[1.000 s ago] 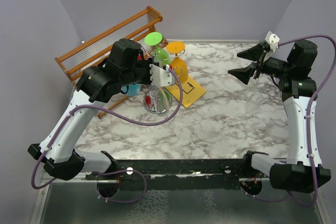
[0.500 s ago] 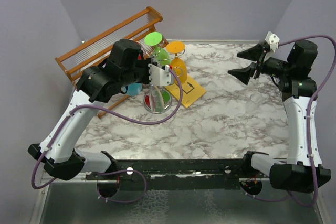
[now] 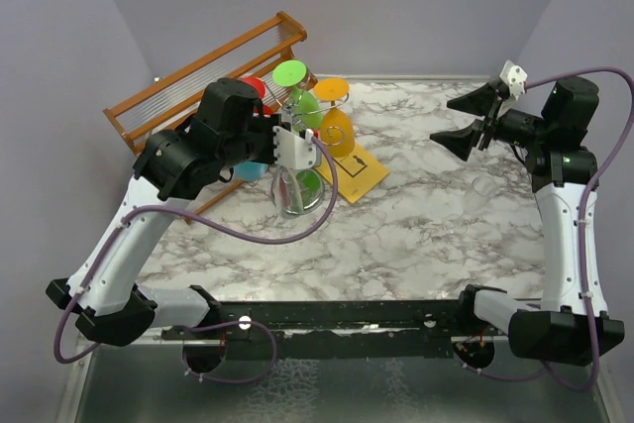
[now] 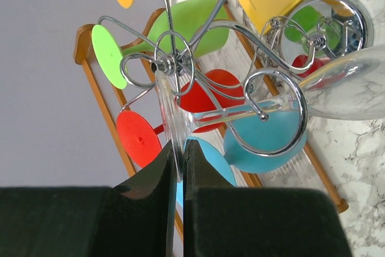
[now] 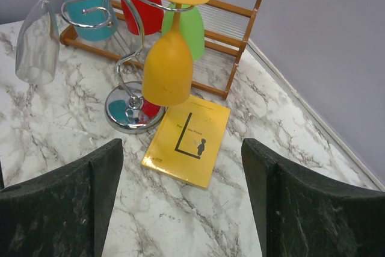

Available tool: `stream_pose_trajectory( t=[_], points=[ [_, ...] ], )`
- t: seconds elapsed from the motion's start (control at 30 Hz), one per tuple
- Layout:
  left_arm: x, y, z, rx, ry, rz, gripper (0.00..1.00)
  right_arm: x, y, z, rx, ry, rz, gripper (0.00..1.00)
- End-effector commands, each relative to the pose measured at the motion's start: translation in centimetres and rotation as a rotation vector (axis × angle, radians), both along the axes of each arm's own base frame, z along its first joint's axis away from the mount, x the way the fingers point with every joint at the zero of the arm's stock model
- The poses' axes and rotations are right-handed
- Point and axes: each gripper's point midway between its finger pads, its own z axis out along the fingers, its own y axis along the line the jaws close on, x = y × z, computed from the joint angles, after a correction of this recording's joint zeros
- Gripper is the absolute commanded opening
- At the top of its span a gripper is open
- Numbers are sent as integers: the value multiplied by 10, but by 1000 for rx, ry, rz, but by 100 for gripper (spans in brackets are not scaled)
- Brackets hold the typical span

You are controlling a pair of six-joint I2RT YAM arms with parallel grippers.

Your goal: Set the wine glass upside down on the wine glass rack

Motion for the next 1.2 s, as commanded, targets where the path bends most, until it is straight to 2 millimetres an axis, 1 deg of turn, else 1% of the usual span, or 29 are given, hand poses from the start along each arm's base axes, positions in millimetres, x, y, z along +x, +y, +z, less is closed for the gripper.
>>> stream_pose_trajectory(
  t=[0.0,0.23,0.53,0.87,1.0,1.17],
  points=[
    [-9,11,10,18,-36,-2,0,-9,3,2,-1,-14,27,79],
    [-15,13,9,34,-32,-28,0,-9,3,2,0,-14,28,79],
    [-32,3,14,-12,0,-119,0,-9,3,1,1,-11,30,80],
    [-43,-9,15,-48,31,-198,0,-10,3,0,0,-9,33,80],
    [-43,-16,13,-59,42,-224,0,-10,3,-1,0,-9,34,80],
    [-36,-24,6,-58,56,-230,0,-10,4,0,-1,-11,36,80]
  ],
)
